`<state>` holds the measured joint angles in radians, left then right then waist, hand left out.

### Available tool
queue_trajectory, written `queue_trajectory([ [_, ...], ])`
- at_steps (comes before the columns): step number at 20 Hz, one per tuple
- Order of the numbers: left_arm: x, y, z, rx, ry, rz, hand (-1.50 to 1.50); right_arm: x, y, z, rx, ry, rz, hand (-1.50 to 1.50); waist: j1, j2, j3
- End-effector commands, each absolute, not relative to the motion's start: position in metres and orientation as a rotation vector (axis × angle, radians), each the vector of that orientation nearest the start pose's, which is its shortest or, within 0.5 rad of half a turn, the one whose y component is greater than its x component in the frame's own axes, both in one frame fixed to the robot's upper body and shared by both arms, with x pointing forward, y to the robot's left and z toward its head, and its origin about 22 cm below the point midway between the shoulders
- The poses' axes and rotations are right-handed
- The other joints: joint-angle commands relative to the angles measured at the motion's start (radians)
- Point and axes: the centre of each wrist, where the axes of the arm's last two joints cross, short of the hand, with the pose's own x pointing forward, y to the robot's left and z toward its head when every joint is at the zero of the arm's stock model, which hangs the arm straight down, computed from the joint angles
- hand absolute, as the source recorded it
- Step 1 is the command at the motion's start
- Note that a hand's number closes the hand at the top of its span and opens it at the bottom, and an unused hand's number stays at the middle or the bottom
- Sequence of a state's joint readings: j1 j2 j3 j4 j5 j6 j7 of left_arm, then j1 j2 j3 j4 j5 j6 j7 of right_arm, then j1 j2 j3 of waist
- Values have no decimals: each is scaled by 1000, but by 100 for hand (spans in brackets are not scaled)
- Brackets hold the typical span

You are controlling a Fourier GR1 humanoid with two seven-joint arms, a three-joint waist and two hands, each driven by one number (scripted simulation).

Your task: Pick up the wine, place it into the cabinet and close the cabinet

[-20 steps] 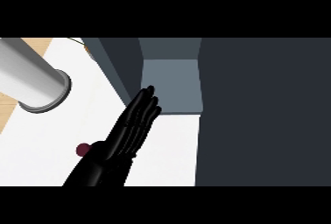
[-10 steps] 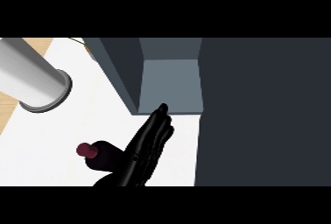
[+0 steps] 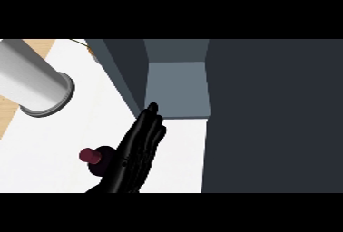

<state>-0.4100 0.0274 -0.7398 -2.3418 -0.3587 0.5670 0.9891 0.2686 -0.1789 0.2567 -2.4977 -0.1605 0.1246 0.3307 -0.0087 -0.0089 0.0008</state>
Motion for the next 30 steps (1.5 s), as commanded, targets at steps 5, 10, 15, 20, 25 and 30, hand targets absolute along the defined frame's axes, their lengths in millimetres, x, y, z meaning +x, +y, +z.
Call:
queue_trajectory([
  [5, 121, 98, 227, -319, -1707, -154, -150, 75, -218, 207, 352, -1958, 291, -150, 4, -1, -1],
  [10, 130, 114, 231, -279, -1704, -107, -150, 76, -219, 202, 339, -1931, 322, -150, 0, 3, -1],
  [15, 131, 133, 234, -180, -1756, -108, -150, 70, -217, 206, 358, -1922, 301, -150, 0, 1, -2],
  [20, 137, 150, 233, -116, -1756, -115, -150, 74, -215, 205, 366, -1932, 312, -150, 1, 4, -2],
  [25, 139, 167, 232, -65, -1750, -89, -150, 76, -217, 204, 358, -1937, 300, -150, -1, 3, -2],
  [30, 144, 182, 220, -52, -1706, -74, -150, 78, -208, 208, 380, -1951, 287, -150, 7, 5, -4],
])
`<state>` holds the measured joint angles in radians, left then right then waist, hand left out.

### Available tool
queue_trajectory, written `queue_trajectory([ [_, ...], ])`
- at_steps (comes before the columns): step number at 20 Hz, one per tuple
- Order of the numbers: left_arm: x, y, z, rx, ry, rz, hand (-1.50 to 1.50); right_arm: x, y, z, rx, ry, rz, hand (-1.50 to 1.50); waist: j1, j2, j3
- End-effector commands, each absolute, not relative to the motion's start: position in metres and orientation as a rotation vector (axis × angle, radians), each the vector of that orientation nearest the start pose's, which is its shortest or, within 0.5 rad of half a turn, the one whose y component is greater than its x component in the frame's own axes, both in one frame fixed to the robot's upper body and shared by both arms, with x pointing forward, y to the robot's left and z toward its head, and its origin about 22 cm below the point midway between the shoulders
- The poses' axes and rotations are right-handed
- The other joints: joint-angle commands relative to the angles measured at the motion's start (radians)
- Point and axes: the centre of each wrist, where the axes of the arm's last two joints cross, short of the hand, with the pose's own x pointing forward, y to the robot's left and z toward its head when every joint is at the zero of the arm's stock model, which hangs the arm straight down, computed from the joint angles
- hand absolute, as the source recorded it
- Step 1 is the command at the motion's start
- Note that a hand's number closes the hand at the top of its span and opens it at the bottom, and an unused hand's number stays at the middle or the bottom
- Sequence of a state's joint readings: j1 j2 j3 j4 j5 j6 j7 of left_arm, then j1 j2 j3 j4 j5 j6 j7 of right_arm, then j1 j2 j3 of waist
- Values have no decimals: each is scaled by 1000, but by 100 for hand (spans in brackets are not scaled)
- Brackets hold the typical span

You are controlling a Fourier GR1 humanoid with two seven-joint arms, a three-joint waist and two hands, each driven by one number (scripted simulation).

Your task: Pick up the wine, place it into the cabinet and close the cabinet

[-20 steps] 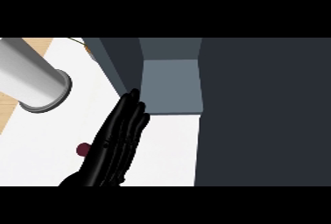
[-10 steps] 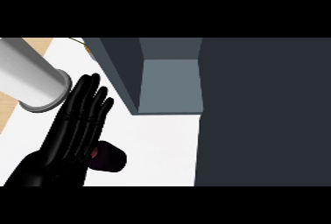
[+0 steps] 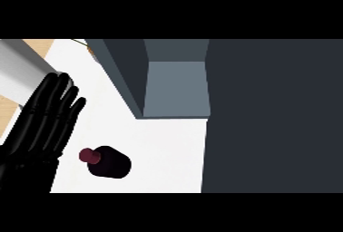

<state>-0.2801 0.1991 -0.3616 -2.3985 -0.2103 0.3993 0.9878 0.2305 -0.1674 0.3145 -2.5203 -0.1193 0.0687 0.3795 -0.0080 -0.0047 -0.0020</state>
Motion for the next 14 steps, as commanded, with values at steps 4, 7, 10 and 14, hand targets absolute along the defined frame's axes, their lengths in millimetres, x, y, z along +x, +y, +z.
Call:
queue_trajectory([
  [4, 160, 200, 213, -29, -1700, -66, -150, 83, -217, 207, 362, -1933, 324, -150, 1, 4, 1],
  [7, 158, 214, 203, -48, -1675, -62, -150, 81, -220, 209, 364, -1942, 343, -150, 0, 4, 0],
  [10, 153, 220, 185, -61, -1638, -45, -150, 78, -212, 209, 376, -1937, 295, -150, 3, 1, -1],
  [14, 156, 228, 152, -51, -1586, -38, -150, 76, -214, 207, 351, -1950, 299, -150, 0, -1, -1],
])
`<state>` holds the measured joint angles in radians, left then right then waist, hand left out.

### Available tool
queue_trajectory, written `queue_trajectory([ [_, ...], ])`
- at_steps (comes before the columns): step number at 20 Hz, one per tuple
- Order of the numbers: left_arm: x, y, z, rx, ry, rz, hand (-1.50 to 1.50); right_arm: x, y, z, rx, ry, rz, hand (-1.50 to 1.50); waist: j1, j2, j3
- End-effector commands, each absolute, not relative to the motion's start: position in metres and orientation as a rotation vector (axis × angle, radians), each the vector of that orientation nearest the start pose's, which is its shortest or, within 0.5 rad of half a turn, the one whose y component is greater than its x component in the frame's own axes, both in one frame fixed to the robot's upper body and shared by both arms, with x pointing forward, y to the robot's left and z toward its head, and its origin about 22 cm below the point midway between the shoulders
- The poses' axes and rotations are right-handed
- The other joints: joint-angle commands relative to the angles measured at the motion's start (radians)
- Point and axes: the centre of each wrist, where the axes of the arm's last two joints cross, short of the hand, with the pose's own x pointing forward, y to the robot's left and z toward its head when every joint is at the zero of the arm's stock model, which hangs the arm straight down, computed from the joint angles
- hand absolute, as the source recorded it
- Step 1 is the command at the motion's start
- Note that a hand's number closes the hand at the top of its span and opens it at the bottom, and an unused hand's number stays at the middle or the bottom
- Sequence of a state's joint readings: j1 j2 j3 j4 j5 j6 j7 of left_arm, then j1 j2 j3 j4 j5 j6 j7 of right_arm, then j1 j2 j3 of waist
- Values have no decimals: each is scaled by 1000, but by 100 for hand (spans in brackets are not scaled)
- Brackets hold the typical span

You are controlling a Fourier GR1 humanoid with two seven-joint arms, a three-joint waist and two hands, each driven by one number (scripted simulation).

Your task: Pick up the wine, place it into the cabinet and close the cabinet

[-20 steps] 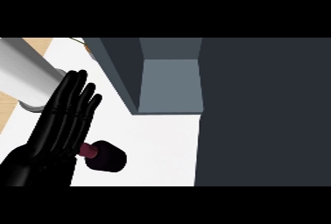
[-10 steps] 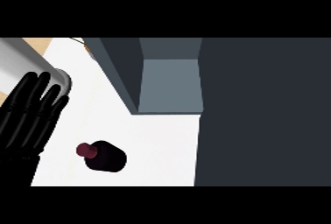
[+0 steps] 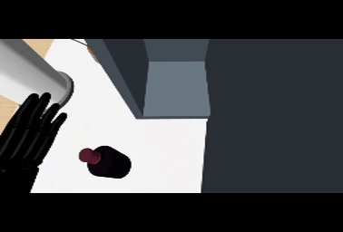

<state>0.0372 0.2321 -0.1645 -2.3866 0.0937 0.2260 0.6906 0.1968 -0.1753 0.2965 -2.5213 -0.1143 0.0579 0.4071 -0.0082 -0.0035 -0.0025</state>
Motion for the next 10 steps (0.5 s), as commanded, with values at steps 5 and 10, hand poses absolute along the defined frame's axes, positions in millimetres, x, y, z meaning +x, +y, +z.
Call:
queue_trajectory([
  [5, 176, 245, 121, -73, -1557, -68, -150, 78, -211, 211, 369, -1965, 305, -150, -4, 0, 0],
  [10, 192, 254, 106, -39, -1553, -96, -150, 77, -214, 208, 354, -1936, 315, -150, -7, 1, 2],
])
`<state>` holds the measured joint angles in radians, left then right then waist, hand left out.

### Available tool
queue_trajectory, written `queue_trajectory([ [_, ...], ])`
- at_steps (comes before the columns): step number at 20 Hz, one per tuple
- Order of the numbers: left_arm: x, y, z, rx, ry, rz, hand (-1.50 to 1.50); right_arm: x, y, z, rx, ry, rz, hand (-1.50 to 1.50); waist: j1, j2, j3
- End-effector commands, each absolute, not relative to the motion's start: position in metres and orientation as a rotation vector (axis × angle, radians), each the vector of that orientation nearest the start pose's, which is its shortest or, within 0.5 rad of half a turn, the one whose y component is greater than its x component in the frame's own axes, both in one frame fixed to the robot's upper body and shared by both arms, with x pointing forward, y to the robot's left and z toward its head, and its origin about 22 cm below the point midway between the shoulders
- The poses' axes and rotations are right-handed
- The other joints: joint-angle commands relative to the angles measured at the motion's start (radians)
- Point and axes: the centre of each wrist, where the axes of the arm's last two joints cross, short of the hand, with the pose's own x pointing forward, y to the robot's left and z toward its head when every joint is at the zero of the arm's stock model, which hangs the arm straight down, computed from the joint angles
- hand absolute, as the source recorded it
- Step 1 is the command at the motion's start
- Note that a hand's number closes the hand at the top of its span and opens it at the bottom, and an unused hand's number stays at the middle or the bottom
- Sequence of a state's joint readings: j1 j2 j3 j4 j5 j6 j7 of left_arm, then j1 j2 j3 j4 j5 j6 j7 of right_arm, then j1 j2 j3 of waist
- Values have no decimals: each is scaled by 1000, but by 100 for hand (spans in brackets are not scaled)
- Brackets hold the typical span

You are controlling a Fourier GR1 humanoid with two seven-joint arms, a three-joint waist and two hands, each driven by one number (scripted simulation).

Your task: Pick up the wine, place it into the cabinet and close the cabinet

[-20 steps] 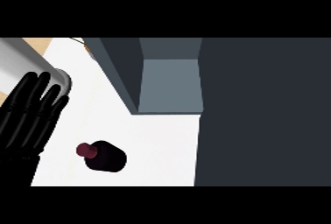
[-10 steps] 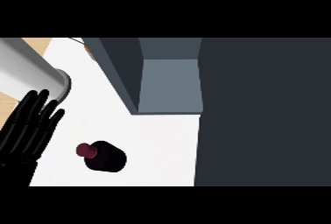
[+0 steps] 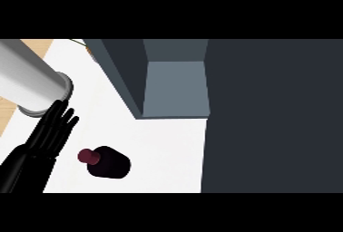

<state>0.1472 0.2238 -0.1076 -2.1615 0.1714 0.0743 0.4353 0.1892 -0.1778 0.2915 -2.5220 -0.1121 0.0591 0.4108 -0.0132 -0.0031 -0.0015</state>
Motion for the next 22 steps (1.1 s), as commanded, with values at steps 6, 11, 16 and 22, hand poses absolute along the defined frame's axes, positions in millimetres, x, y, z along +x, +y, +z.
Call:
queue_trajectory([
  [6, 185, 272, 59, -13, -1531, -91, -150, 73, -214, 212, 387, -1932, 321, -150, 1, -1, 0],
  [11, 206, 259, 18, 19, -1502, -82, -150, 68, -210, 210, 416, -1938, 310, -150, -19, -1, 0],
  [16, 212, 257, 17, 26, -1495, -91, -150, 72, -215, 213, 361, -1949, 318, -150, -5, 0, 1],
  [22, 215, 275, -22, -7, -1450, -92, -150, 78, -218, 211, 366, -1941, 325, -150, -5, 1, 1],
])
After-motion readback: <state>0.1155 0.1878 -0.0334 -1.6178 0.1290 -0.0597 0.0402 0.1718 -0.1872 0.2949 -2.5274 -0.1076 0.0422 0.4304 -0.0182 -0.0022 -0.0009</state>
